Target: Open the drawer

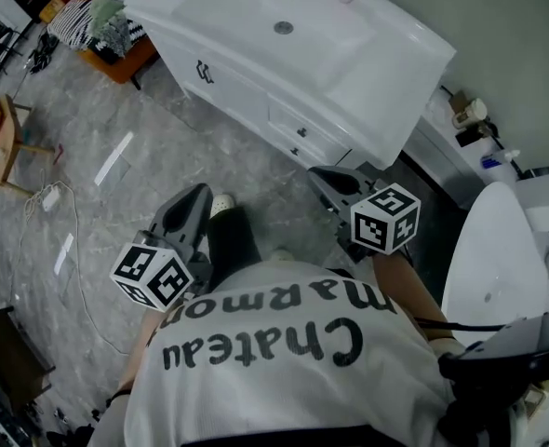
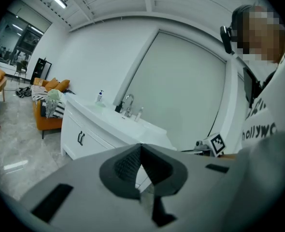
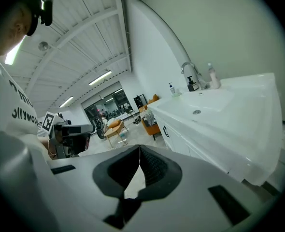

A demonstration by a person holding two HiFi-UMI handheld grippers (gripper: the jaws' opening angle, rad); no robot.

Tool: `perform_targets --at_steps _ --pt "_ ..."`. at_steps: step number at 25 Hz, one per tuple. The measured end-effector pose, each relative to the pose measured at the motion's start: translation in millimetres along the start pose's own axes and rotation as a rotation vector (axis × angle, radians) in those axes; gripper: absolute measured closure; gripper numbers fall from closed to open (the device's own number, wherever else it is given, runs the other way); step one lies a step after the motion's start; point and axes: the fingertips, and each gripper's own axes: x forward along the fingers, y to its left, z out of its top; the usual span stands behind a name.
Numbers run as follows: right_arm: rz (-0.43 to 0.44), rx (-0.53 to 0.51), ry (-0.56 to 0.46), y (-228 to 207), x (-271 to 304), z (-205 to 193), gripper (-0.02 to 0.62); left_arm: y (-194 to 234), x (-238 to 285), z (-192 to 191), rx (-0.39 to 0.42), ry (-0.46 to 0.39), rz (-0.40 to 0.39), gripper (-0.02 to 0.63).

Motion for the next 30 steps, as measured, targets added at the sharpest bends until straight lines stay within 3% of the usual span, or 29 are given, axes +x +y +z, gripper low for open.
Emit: perform_targets --at_steps 7,14,20,28,30 --pt "-0.081 0.109 -0.076 -31.3 41.5 19.0 0.584 52.4 61.7 37.1 0.036 0.093 -0.096 0.598" --pt "-0.255 0.207 -0.08 -80.3 88.9 -12.5 0.584 97.1 117.0 43.9 0.067 0.162 -0.184 0.598" --pt "-0.355 0.339 -0.027 -133.0 124.3 -55.1 0.584 134.7 140.7 23.1 0.068 0.28 -0.164 0.598" --pt "-0.609 0.264 0.086 -216.9 160.4 -109.2 0.577 189.6 135.5 12.3 0.047 0.366 -0.086 0.598" --pt "-0.649 0.279 0.106 -224.1 166.9 -121.5 0.513 197.9 135.7 9.8 0.05 0.376 -0.073 0.598"
